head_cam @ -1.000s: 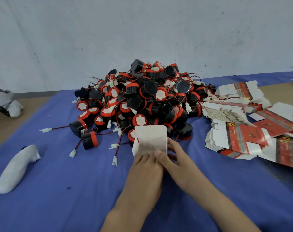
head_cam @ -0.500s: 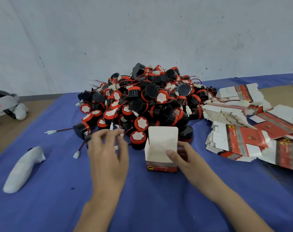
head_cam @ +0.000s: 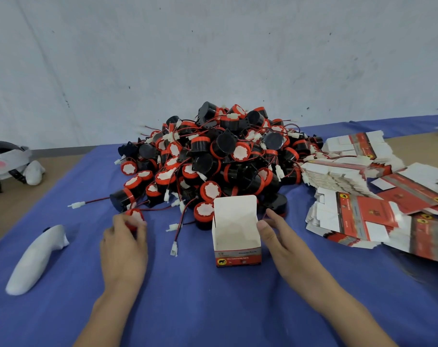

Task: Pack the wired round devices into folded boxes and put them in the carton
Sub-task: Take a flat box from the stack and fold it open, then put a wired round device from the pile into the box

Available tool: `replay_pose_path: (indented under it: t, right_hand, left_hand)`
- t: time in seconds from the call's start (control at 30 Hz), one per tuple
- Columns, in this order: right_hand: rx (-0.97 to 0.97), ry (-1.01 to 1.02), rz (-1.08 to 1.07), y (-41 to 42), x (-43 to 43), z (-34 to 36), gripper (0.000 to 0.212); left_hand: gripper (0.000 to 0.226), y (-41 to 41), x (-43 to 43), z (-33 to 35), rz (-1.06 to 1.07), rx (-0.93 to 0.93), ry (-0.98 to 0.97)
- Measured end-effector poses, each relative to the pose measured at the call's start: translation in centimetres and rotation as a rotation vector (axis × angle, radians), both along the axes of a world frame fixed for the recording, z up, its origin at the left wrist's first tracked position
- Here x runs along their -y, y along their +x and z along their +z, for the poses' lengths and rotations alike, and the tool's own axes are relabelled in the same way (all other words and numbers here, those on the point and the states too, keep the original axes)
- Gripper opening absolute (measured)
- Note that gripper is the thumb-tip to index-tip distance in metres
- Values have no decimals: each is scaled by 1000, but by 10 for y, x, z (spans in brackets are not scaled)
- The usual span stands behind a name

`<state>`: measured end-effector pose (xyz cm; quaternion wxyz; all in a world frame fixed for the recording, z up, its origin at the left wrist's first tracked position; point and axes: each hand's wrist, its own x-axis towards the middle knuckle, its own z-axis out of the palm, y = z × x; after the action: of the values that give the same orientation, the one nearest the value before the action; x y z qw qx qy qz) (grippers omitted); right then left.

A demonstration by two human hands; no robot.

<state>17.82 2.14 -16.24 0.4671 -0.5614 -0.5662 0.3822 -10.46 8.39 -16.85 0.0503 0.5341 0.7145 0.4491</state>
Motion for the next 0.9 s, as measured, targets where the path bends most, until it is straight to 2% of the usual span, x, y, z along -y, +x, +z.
replay_pose_path:
  t: [0.1, 0.23, 0.37, 0.47, 0.53, 0.6, 0.77, 0.9]
  right_hand:
    - [14, 100, -94, 0, 2, 6, 76]
    - [-7, 305, -257, -1, 5, 19, 61]
    - [4, 453, -323, -8, 12, 29, 46]
    - [74, 520, -327, -18, 16, 30, 31]
    - [133, 569, -330, -23, 18, 30, 25]
    - [127, 598, -323, -26, 19, 31, 27]
    - [-204, 548, -266, -22, 16, 38, 27]
    - [-260, 489, -120, -17, 20, 45, 30]
  left_hand:
    - [40, 4, 8, 18, 47, 194, 136]
    - [20, 18, 30, 47, 10, 573, 387]
    - [18, 22, 41, 57, -41, 1039, 488]
    - [34, 22, 44, 58, -166, 1313, 474]
    - [39, 23, 44, 59, -252, 1347, 399]
    - [28, 26, 43, 60, -335, 1299, 337]
    - [31, 39, 47, 61, -524, 1173, 224]
    - [32, 46, 53, 57, -636, 1040, 101]
